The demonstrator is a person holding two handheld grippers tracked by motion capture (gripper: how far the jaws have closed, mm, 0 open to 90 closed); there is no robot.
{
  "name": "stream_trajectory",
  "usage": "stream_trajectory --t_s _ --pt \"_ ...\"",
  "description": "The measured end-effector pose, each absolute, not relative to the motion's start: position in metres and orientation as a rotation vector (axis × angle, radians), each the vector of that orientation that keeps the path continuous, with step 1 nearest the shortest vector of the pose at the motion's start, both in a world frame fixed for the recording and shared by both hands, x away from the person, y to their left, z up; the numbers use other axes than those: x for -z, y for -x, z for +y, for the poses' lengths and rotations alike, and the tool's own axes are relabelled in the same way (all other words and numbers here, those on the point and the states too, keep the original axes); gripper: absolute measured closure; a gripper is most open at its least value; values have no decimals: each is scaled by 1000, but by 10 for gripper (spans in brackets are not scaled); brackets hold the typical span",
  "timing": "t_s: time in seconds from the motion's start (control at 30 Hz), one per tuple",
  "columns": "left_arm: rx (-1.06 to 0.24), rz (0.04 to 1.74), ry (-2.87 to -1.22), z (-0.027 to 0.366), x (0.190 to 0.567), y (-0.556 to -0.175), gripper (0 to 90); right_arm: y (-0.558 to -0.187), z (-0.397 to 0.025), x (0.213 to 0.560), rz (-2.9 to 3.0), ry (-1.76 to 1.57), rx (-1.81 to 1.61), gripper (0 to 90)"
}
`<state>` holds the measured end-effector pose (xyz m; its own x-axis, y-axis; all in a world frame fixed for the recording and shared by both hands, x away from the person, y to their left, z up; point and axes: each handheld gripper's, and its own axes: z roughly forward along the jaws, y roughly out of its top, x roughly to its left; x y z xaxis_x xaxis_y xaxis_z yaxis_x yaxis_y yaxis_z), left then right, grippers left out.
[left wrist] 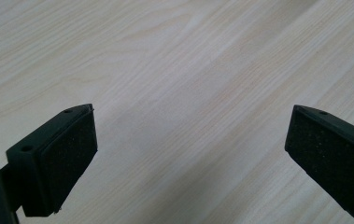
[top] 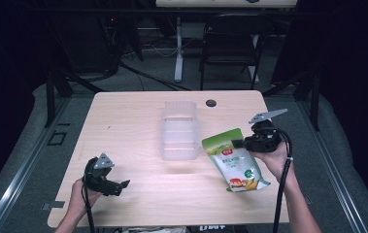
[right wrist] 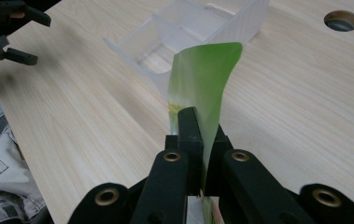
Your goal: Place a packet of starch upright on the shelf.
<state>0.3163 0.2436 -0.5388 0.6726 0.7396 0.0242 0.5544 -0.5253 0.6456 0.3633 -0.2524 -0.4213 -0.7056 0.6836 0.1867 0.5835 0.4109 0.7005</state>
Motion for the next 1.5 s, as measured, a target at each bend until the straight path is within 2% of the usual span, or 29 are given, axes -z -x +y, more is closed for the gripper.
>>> stream_trajectory --t_s 0.47,1.5 --pt "-394 991 -2277 243 539 -317 24 -362 -246 407 2492 -1102 -1186 900" --pt "-391 994 -2274 243 539 -318 24 -384 -234 374 2430 -1071 -1183 900"
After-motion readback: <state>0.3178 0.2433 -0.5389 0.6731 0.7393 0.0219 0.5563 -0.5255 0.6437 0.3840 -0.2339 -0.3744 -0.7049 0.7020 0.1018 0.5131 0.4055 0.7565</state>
